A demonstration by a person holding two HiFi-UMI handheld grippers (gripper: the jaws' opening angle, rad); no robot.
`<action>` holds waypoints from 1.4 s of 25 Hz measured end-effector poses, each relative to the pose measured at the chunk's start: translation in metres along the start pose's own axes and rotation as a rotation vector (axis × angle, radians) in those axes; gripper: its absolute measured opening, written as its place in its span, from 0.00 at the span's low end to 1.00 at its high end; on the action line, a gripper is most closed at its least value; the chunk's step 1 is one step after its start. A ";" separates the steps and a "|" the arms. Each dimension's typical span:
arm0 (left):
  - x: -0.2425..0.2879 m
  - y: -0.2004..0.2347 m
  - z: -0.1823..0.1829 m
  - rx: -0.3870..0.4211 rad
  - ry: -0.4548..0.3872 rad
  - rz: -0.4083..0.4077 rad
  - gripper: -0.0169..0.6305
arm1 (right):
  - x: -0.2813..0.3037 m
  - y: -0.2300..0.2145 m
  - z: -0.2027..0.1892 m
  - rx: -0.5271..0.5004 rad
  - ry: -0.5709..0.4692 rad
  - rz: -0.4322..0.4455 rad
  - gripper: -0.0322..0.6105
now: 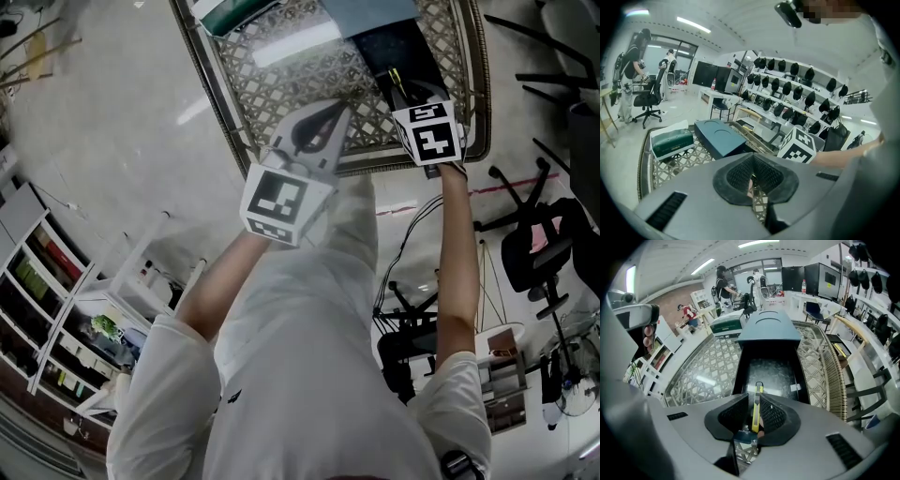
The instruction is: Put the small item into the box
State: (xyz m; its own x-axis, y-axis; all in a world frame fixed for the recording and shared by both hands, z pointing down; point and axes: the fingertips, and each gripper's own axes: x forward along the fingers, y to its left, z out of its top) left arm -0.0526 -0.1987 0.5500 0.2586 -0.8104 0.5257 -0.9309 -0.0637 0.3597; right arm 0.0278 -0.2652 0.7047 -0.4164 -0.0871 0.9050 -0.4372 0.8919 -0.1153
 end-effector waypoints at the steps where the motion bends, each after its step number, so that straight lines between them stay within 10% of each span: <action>1: -0.002 -0.001 0.001 0.003 -0.003 -0.003 0.03 | -0.004 0.001 0.000 0.001 -0.007 -0.004 0.15; 35: -0.168 -0.046 0.084 0.072 -0.163 -0.092 0.03 | -0.274 0.135 0.073 0.144 -0.580 -0.311 0.05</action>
State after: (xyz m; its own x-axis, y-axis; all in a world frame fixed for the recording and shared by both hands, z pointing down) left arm -0.0747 -0.1081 0.3800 0.3041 -0.8823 0.3592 -0.9227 -0.1791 0.3413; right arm 0.0248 -0.1535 0.4111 -0.5969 -0.5903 0.5434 -0.6912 0.7222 0.0254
